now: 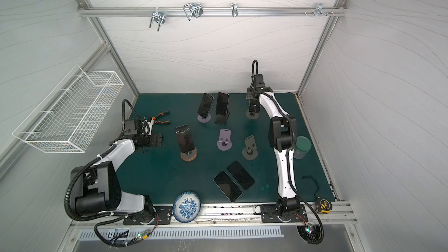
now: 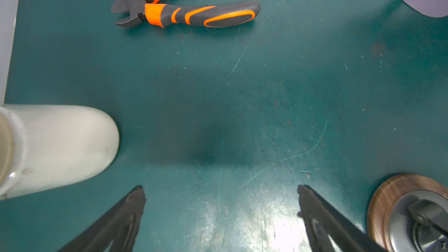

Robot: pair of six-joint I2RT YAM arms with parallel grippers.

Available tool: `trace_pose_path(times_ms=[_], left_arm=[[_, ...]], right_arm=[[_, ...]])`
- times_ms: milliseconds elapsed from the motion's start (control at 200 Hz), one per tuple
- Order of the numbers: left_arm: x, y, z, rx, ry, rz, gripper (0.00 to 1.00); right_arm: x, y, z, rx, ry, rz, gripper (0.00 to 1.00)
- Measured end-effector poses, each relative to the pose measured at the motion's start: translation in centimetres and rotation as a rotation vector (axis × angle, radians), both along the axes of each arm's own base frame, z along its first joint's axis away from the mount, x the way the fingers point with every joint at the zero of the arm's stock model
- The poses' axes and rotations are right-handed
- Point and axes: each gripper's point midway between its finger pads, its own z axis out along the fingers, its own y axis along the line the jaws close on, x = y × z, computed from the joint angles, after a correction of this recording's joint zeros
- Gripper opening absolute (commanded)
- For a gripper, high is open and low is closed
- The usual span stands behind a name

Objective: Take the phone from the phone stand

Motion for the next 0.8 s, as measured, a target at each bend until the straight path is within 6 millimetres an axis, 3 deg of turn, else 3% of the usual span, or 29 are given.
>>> trace_pose_path(times_ms=[90,515,640,800], left_arm=[[0.0,0.0,0.0,0.001,0.000,0.001,1.00],[0.0,0.0,0.0,0.002,0.002,0.002,1.00],[0.0,0.0,0.0,0.003,0.002,0.002,0.99],[0.0,0.0,0.0,0.002,0.002,0.001,0.99]], right_arm=[[0.0,0.0,0.0,0.003,0.001,-0.002,0.60],[-1.3,-0.3,0.2,-0.003,0.048,-0.010,0.56],[-2.1,-0.5,1.3,-0.007,0.056,-0.008,0.56],[-3.0,-0.7,4.3,-0.010,0.032,0.000,0.56]])
